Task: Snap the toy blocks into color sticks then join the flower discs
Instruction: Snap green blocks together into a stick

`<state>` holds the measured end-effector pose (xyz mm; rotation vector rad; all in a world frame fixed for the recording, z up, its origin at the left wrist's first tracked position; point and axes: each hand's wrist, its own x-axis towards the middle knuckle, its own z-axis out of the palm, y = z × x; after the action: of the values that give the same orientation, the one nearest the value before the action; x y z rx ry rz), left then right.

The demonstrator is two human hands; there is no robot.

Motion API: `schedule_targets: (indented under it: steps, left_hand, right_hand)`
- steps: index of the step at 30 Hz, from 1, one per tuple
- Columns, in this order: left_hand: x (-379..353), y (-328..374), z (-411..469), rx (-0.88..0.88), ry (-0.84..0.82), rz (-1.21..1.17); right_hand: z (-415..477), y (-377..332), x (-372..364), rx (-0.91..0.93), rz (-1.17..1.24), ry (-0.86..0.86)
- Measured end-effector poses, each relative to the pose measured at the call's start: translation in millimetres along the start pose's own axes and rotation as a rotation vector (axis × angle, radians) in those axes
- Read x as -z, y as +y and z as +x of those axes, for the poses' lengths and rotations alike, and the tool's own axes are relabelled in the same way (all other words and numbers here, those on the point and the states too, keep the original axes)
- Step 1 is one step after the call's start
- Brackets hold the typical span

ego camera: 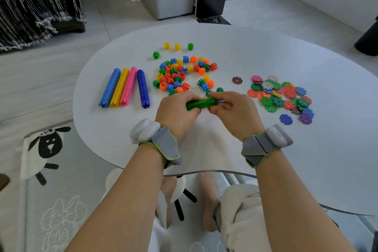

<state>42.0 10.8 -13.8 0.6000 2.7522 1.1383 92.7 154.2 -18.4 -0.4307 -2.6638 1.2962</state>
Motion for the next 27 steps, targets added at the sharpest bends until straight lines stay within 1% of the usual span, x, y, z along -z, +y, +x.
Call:
schedule_targets:
  steps: [5, 12, 16, 20, 24, 27]
  left_hand:
    - [1.8, -2.2, 1.1, 0.024, 0.019, -0.040]
    - [3.6, -8.3, 1.4, 0.031, 0.006, -0.076]
    - [6.0, -7.3, 1.2, -0.010, -0.008, -0.159]
    - [5.1, -6.8, 1.5, -0.028, 0.022, -0.201]
    - [7.2, -6.2, 3.1, -0.043, 0.055, -0.263]
    - [11.8, -6.6, 5.6, -0.045, 0.073, -0.319]
  right_hand:
    - [-1.7, -3.2, -0.7, 0.058, 0.001, 0.039]
    - [-4.2, -5.0, -1.7, -0.002, 0.129, 0.021]
    - [-1.4, -2.7, -3.7, -0.026, 0.370, 0.062]
    - [-1.8, -7.7, -5.6, -0.038, 0.585, 0.099]
    - [0.0, -14.2, -8.3, -0.073, 0.743, 0.110]
    - [3.6, -18.7, -9.8, -0.089, 0.877, 0.080]
